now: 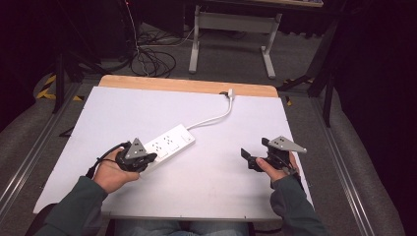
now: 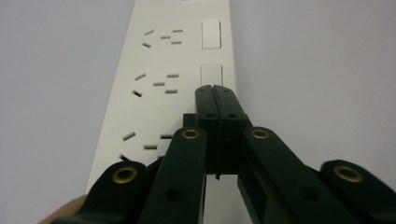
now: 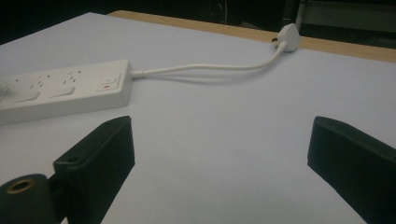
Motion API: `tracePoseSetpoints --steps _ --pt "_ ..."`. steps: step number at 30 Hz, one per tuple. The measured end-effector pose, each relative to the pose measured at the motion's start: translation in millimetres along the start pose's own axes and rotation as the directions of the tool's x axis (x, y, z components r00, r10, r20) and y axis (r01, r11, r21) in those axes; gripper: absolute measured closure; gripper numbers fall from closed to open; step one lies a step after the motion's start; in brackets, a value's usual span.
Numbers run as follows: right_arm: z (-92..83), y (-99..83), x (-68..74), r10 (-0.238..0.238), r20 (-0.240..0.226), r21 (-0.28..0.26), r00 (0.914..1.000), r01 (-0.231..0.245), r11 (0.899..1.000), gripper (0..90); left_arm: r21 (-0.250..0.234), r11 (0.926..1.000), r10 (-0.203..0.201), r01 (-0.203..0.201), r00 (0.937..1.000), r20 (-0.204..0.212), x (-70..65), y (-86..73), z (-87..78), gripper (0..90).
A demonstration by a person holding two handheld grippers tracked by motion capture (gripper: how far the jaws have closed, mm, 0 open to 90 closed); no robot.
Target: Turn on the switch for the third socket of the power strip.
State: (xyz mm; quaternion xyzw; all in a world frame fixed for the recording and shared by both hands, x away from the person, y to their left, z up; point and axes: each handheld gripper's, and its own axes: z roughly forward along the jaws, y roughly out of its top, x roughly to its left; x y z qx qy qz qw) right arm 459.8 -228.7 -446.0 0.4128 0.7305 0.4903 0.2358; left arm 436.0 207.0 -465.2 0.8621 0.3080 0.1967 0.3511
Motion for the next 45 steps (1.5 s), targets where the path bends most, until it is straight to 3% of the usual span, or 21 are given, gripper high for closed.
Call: tracePoseSetpoints --steps 31,45 --pt "0.6 -0.5 0.4 -0.006 0.002 0.008 1.0 0.006 1.0 8.0 0.008 1.0 -0.002 0.002 1.0 0.001 -0.9 -1.0 3.3 90.0" --pt "-1.0 -0.2 0.3 -0.004 0.003 0.001 1.0 0.004 1.0 8.1 0.014 0.9997 0.02 -0.02 0.9996 -0.019 -3.9 0.3 7.4 90.0"
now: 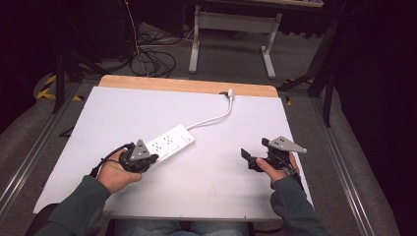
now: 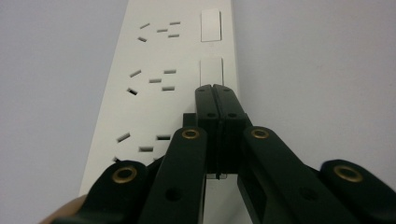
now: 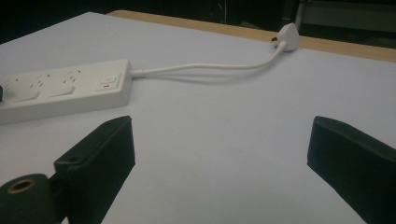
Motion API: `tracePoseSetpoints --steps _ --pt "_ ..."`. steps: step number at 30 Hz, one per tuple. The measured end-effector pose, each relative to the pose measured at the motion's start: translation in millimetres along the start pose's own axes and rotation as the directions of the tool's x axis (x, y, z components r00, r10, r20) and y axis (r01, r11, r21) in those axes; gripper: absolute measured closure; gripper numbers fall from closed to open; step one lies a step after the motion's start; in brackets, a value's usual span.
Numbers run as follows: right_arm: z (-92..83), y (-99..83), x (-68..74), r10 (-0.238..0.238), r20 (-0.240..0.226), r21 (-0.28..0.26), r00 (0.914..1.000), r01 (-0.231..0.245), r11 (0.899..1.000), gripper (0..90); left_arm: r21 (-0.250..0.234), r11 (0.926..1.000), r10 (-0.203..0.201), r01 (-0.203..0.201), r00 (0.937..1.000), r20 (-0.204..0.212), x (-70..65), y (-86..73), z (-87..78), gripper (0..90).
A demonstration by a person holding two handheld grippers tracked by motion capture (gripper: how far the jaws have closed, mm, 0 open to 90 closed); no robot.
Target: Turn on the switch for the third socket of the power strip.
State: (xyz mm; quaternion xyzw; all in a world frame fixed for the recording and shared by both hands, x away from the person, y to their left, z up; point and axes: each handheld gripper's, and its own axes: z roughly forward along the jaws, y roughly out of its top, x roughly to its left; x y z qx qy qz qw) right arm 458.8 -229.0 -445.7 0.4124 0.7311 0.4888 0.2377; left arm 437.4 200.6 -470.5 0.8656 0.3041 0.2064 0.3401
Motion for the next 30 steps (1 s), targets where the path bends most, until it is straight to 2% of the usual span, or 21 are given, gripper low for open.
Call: tracePoseSetpoints --steps 10,15,28,29,30 --pt "-2.3 -0.4 -0.5 0.003 0.013 0.001 0.9999 -0.003 1.0 8.1 -0.006 1.0 -0.003 0.003 1.0 -0.002 0.1 -0.4 0.4 90.0" --pt "-0.9 -0.1 1.8 -0.01 0.006 0.007 0.9999 0.01 1.0 8.2 -0.006 1.0 -0.007 0.007 1.0 0.002 0.1 -0.7 -0.2 90.0" --pt "-1.1 -0.5 0.2 -0.007 0.006 0.006 1.0 0.007 1.0 8.2 -0.014 0.9997 -0.017 0.017 0.9999 0.002 -0.3 -0.6 0.8 90.0" --pt "-0.9 -0.5 0.1 -0.007 0.006 0.007 1.0 0.007 1.0 8.2 -0.017 0.9997 -0.018 0.018 0.9998 0.0 0.0 -0.6 0.8 90.0" --pt "-0.7 -0.5 0.1 -0.007 0.005 0.006 1.0 0.007 1.0 8.2 -0.054 0.9975 -0.044 0.044 0.999 0.006 3.4 1.0 -3.2 90.0"
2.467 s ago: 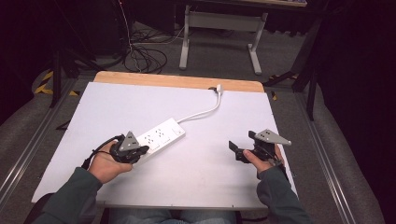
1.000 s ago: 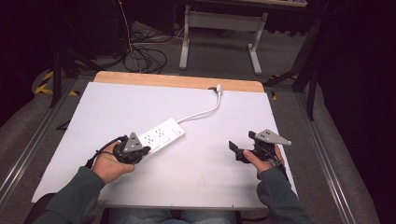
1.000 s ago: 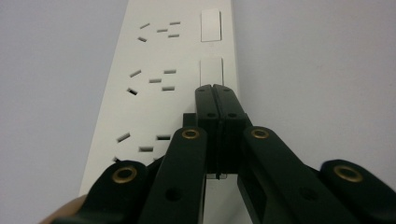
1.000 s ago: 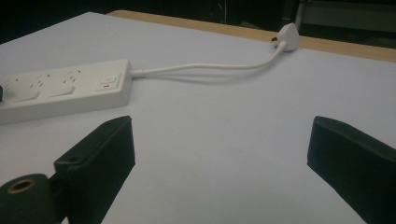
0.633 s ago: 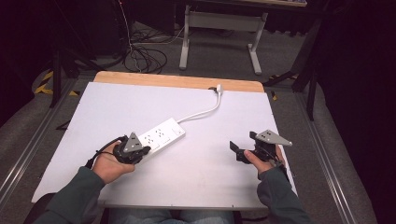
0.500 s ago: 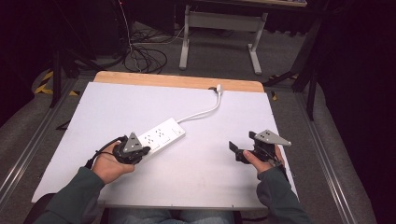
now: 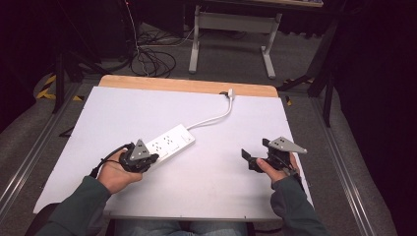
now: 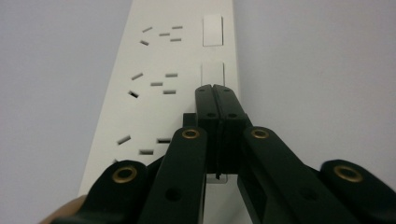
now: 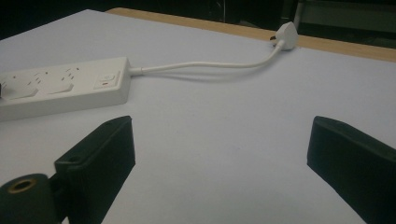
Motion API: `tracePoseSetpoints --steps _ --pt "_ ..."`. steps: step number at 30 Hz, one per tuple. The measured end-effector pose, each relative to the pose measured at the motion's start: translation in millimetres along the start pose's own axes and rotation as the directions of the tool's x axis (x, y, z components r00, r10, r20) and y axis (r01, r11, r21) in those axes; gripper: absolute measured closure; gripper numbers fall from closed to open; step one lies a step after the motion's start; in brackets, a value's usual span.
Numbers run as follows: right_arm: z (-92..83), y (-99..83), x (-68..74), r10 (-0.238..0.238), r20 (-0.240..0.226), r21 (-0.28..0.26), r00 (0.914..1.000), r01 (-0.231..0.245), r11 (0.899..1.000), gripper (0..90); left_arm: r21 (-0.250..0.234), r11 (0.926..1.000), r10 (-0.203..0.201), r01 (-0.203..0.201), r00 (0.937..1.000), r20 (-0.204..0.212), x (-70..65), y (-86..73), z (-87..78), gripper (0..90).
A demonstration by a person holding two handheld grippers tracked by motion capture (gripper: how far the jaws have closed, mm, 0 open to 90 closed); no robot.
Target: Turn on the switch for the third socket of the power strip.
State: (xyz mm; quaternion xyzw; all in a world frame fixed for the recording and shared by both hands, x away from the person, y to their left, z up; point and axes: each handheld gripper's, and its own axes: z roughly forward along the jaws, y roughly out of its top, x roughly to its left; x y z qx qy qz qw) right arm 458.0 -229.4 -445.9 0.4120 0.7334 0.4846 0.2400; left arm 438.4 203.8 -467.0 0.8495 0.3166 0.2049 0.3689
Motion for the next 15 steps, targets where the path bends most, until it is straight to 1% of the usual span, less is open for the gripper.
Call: tracePoseSetpoints --steps 1,3,5,7,9,11,12,13,14,15 --pt "0.0 0.1 0.1 -0.001 -0.001 -0.001 1.0 0.001 1.0 8.2 0.0 1.0 0.0 0.0 1.0 0.0 0.0 0.0 0.0 90.0" --pt "-0.2 0.1 0.6 0.001 0.001 0.0 1.0 -0.001 1.0 8.2 -0.074 0.9964 -0.042 0.041 0.999 -0.013 5.6 3.2 -8.8 90.0" --pt "-0.3 0.0 0.2 -0.001 0.0 0.0 1.0 0.001 1.0 8.2 -0.102 0.9927 -0.067 0.064 0.9974 -0.026 9.4 3.1 -14.7 90.0" --pt "-0.2 0.0 0.2 -0.001 0.0 -0.001 1.0 0.001 1.0 8.2 -0.112 0.9909 -0.079 0.074 0.9962 -0.037 11.3 2.5 -17.5 90.0" --pt "0.1 0.1 0.6 0.002 0.001 0.0 1.0 -0.002 1.0 8.2 -0.122 0.9892 -0.087 0.082 0.9954 -0.039 11.5 2.8 -18.8 90.0" --pt "0.9 0.4 0.9 0.003 0.001 0.0 1.0 -0.003 1.0 8.2 -0.126 0.9886 -0.089 0.083 0.9953 -0.038 11.6 3.0 -19.9 90.0" --pt "0.9 0.4 0.9 0.003 0.001 0.0 1.0 -0.003 1.0 8.2 -0.133 0.9879 -0.086 0.08 0.9951 -0.047 11.8 3.1 -20.2 90.0" --pt "1.2 0.4 0.9 0.002 -0.001 0.002 1.0 -0.002 1.0 8.2 -0.132 0.9879 -0.087 0.081 0.9953 -0.043 11.7 2.9 -20.6 90.0" --pt "1.2 0.4 0.9 0.002 -0.001 0.002 1.0 -0.002 1.0 8.2 -0.134 0.9879 -0.087 0.079 0.9949 -0.051 11.9 2.8 -21.6 90.0" --pt "1.1 0.4 0.9 0.003 -0.001 0.002 1.0 -0.003 1.0 8.2 -0.14 0.9865 -0.093 0.085 0.9943 -0.052 11.9 2.8 -22.4 90.0"
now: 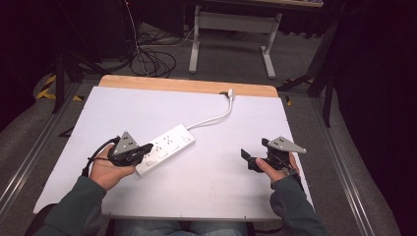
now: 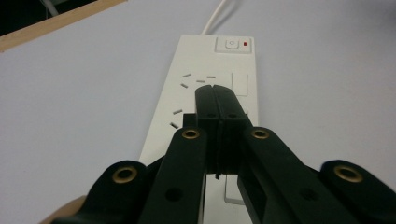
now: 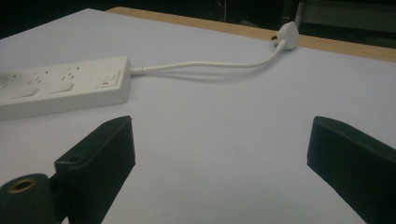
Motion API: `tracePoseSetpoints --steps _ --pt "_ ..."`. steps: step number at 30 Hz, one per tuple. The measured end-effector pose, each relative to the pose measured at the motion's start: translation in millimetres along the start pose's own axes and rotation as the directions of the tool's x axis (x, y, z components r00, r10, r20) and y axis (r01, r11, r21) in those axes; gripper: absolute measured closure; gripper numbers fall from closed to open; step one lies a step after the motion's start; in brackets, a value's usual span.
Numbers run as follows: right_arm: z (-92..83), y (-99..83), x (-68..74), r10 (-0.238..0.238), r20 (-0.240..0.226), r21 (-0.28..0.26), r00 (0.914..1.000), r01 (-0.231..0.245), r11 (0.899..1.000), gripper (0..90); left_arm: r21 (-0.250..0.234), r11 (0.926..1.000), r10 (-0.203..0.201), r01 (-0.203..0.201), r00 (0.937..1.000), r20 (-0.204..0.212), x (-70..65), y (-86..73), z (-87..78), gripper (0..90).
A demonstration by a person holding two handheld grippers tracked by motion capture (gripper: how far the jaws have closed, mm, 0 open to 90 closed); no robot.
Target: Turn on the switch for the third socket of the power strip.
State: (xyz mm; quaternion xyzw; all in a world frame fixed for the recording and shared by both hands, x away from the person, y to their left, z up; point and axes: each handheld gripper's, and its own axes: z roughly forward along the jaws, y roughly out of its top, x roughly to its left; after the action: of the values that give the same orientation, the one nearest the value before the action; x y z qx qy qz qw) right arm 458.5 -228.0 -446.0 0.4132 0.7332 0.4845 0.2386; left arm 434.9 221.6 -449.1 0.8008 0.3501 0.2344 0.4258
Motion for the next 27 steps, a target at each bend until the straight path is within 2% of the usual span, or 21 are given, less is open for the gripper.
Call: tracePoseSetpoints --steps 1,2,3,5,9,13,19,27 --pt "-0.4 0.1 -0.1 -0.001 0.001 -0.002 1.0 0.001 1.0 8.2 -0.004 1.0 0.0 0.0 1.0 -0.003 0.6 0.4 -1.5 90.0" --pt "-0.5 0.1 -0.1 -0.001 0.001 -0.002 1.0 0.001 1.0 8.2 -0.03 0.9993 -0.021 0.021 0.9998 -0.007 3.3 1.7 -6.4 90.0" --pt "-0.5 0.1 -0.1 -0.001 0.001 -0.003 1.0 0.001 1.0 8.2 -0.03 0.9993 -0.021 0.021 0.9998 -0.007 3.3 1.7 -6.4 90.0" --pt "-0.4 0.1 -0.2 0.0 0.001 -0.002 1.0 0.0 1.0 8.2 -0.092 0.9936 -0.068 0.066 0.9975 -0.018 8.8 3.1 -17.6 90.0" --pt "0.2 0.3 0.1 -0.001 -0.004 -0.002 1.0 0.001 1.0 8.2 -0.117 0.9907 -0.074 0.068 0.9962 -0.045 13.1 1.8 -26.6 90.0" --pt "1.0 0.4 0.4 -0.005 -0.006 0.002 1.0 0.005 1.0 8.2 -0.153 0.9841 -0.102 0.09 0.9921 -0.074 16.2 2.2 -35.1 90.0" --pt "0.9 0.5 0.0 -0.001 -0.006 -0.001 1.0 0.001 1.0 8.2 -0.192 0.977 -0.115 0.092 0.9872 -0.111 17.1 2.8 -47.3 89.2" --pt "0.8 0.6 0.2 -0.002 -0.006 -0.002 1.0 0.002 1.0 8.2 -0.238 0.9603 -0.19 0.146 0.9662 -0.175 27.7 -3.8 -62.3 84.5"
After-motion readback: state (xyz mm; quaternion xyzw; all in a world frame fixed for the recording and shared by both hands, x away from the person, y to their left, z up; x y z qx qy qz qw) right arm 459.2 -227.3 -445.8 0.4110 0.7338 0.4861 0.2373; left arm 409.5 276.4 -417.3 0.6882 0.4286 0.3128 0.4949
